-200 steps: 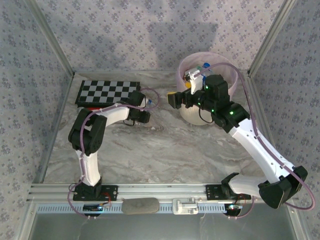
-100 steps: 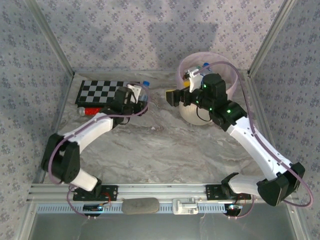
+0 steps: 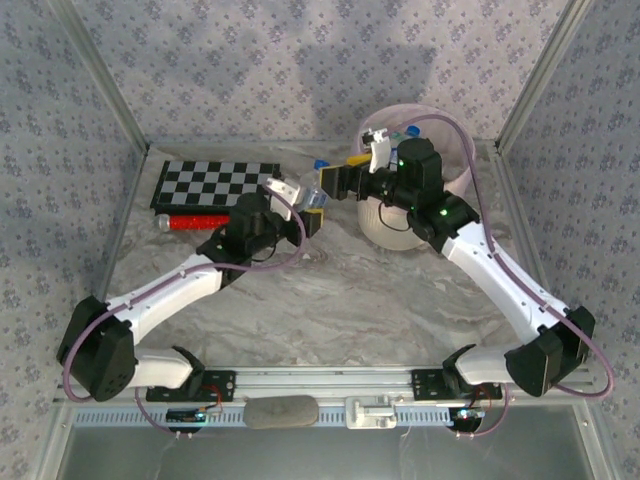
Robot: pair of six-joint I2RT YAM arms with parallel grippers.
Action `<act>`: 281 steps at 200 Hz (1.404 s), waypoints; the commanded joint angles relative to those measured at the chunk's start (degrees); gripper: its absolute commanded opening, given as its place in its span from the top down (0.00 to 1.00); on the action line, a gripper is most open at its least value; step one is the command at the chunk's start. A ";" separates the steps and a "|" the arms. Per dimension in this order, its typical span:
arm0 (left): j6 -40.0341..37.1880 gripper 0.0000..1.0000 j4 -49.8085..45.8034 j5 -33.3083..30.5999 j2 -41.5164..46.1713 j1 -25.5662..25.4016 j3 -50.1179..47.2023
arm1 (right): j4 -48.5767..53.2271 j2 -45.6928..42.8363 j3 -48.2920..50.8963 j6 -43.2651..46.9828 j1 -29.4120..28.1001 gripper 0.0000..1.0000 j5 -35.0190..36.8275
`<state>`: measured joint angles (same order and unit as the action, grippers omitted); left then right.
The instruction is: Put the plastic bottles in the bin
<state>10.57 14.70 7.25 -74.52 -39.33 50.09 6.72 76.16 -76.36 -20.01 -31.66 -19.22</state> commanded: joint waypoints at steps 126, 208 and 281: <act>3.98 0.52 17.74 -2.26 3.38 -3.17 0.01 | -5.04 4.25 -0.07 -4.69 -2.58 0.19 -6.97; 4.81 0.51 20.40 0.23 2.89 -4.76 0.19 | -5.21 4.83 -0.11 -4.51 -2.62 0.23 -6.43; 5.04 0.00 18.61 -2.83 5.09 -4.83 -1.20 | -3.24 3.32 -1.32 -1.75 -1.54 0.48 -2.79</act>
<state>15.49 30.68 5.26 -72.23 -43.70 48.95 2.09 80.66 -76.31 -24.25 -33.98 -25.10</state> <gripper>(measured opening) 0.921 0.553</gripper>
